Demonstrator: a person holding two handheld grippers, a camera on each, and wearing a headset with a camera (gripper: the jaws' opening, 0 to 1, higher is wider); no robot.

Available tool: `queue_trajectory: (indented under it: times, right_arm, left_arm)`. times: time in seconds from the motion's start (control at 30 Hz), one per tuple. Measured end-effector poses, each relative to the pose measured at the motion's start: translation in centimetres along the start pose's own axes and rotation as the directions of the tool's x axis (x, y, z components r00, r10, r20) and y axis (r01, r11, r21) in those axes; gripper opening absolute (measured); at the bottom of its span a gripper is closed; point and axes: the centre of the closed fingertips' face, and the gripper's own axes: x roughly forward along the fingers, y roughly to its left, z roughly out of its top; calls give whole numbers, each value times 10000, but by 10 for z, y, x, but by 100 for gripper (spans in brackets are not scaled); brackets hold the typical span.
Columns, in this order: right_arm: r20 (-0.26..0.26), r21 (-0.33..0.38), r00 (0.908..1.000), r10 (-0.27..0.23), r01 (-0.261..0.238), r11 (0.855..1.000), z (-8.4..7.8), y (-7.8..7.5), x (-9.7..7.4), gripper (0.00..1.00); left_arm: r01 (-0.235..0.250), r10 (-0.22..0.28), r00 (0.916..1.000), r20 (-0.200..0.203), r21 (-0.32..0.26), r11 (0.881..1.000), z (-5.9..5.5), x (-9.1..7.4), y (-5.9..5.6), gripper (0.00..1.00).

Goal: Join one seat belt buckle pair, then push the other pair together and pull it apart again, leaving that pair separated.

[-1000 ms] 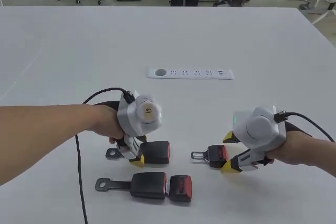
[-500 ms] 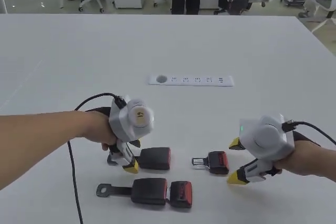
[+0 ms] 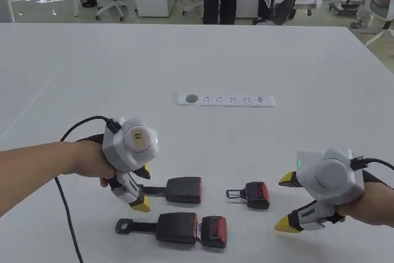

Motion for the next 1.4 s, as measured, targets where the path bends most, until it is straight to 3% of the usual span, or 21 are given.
queue_trajectory:
  times: [0.1,0.17,0.3,0.47,0.57,0.73,0.9,1.07,1.13,1.2,1.27,1.33,1.4]
  right_arm:
    - [162,227,9999,23,-26,9997,-1,5,-3,56]
    - [239,346,9997,-29,20,9994,-1,6,-4,56]
    - [599,703,9980,-199,156,9974,0,9,-8,58]
    - [994,1022,9943,-392,290,9943,1,14,-11,59]
    - [1322,1307,9895,-575,401,9906,6,23,-16,60]
    - [1603,1818,9835,-835,537,9819,5,34,-16,61]
    - [2003,2389,9724,-1196,699,9685,7,45,-14,64]
    - [2337,2831,9594,-1580,883,9550,12,53,-16,68]
    - [2421,2926,9544,-1744,996,9510,12,54,-16,71]
    - [2548,3057,9480,-1906,1080,9460,15,58,-18,73]
    - [2635,3115,9445,-1961,1091,9439,16,62,-18,74]
    - [2690,3186,9401,-2095,1184,9405,20,67,-20,76]
    - [2840,3394,9295,-2355,1323,9313,22,67,-20,80]
  left_arm:
    - [73,-29,9984,572,-758,9971,-6,-4,-2,47]
    - [60,6,9975,711,-925,9957,-12,-5,-1,47]
    - [3,220,9893,1444,-1528,9883,-15,-10,-11,48]
    - [-84,616,9703,2338,-2220,9750,-18,-17,-18,50]
    - [-141,973,9496,2980,-2696,9629,-18,-21,-22,51]
    - [-192,1141,9385,3260,-2807,9596,-24,-23,-33,53]
    - [-366,1526,9163,3703,-3020,9526,-24,-24,-41,58]
    - [-679,2054,8874,4126,-3238,9437,-21,-27,-53,65]
    - [-722,2138,8838,4162,-3301,9412,-26,-26,-54,69]
    - [-775,2279,8773,4223,-3442,9357,-23,-22,-65,74]
    - [-863,2484,8683,4294,-3624,9280,-26,-22,-65,77]
    - [-1048,2896,8475,4449,-3946,9128,-30,-22,-62,79]
    - [-1241,3154,8287,4624,-3976,9091,-28,-25,-64,81]
